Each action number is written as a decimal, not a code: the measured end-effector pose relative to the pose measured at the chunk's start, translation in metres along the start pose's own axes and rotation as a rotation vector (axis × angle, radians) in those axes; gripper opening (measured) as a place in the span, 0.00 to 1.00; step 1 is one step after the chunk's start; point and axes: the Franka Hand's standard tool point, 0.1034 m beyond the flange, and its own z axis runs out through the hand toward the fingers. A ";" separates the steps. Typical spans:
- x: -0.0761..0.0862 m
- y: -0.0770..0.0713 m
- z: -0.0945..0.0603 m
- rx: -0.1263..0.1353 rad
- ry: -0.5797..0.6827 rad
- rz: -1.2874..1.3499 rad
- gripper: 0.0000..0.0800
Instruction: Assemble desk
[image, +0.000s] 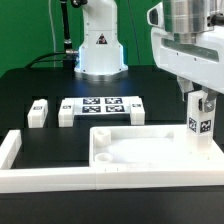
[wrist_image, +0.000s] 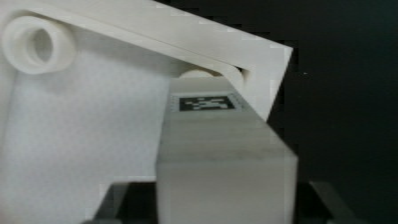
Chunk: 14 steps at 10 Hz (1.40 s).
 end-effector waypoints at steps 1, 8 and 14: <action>0.000 0.000 0.001 -0.001 0.000 -0.036 0.56; -0.009 0.003 0.005 -0.030 0.028 -0.741 0.81; -0.015 0.001 0.009 -0.015 0.037 -1.040 0.78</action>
Offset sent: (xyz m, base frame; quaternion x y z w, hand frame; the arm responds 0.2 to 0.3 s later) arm -0.0096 0.0062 0.0004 -0.0447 0.0483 -0.4673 0.8816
